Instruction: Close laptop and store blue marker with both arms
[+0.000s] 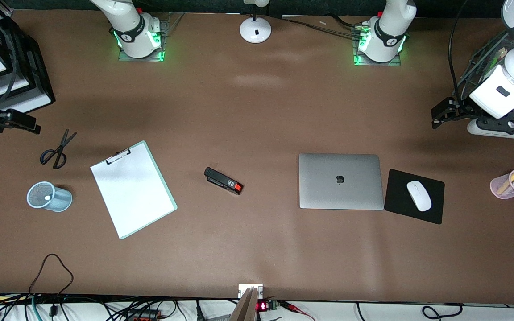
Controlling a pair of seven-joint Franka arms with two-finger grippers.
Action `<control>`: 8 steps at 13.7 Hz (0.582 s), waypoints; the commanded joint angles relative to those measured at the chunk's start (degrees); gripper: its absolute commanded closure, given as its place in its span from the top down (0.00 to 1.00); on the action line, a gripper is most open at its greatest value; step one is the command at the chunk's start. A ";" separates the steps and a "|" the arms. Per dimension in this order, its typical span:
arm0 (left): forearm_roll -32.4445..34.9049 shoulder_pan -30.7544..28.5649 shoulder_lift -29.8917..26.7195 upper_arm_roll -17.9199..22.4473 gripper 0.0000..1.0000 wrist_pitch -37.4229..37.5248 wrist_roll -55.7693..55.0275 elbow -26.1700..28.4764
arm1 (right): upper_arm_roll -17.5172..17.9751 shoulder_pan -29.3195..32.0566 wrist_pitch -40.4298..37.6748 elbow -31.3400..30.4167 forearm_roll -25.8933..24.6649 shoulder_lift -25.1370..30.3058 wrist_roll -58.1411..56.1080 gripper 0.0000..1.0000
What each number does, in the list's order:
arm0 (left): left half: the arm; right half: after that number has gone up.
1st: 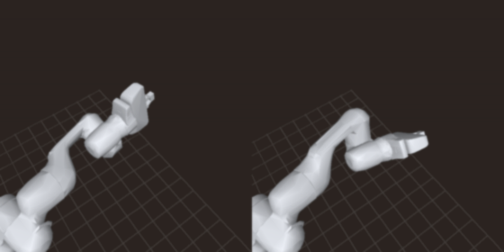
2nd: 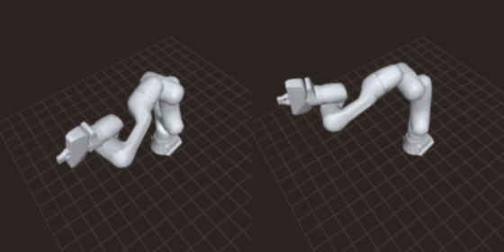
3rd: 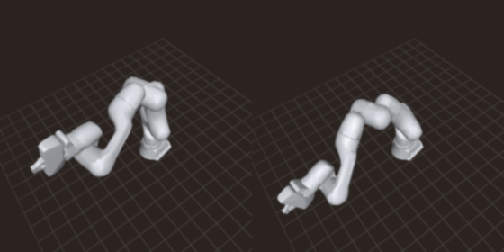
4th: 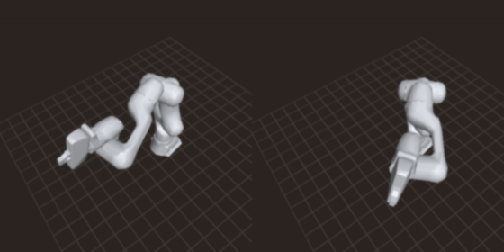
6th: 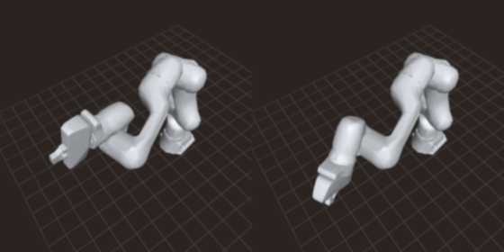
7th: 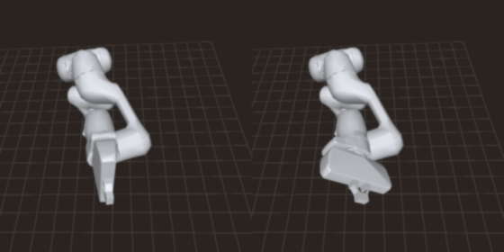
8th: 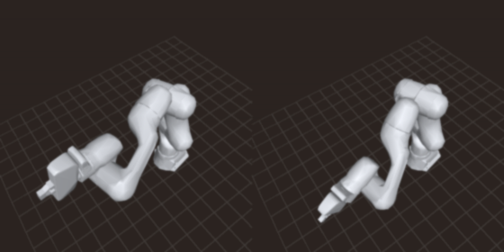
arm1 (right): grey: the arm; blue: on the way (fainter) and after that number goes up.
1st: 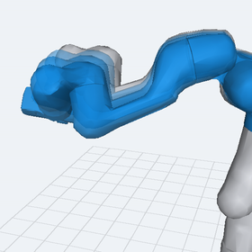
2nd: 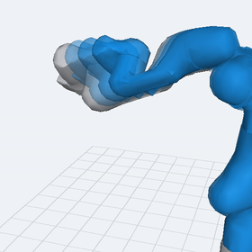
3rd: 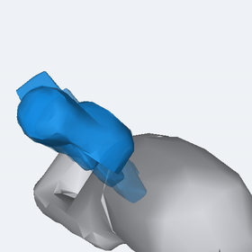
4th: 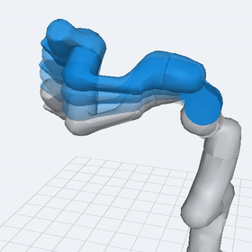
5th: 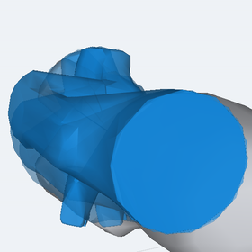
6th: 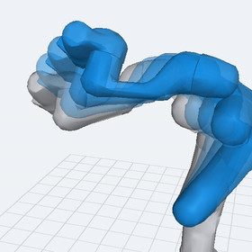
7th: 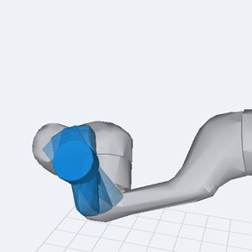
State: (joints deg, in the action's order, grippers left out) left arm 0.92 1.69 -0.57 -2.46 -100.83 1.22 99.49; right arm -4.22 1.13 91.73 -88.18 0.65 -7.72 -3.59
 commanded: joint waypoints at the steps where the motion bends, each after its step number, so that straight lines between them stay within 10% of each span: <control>1: -0.92 -0.20 0.83 0.00 1.00 1.52 -0.08 -2.02 | 0.44 0.19 0.91 -4.02 -0.74 4.63 0.51 1.00; 8: -0.92 -0.20 0.83 0.09 1.00 2.04 -0.08 -2.02 | 0.44 0.28 -1.54 -4.20 -0.83 6.13 0.60 1.00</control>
State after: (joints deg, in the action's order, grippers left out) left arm 0.92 1.69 -0.53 -2.46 -100.40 1.22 99.47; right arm -4.23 1.15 91.35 -91.14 0.65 -3.13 -3.58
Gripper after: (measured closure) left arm 0.000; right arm 0.000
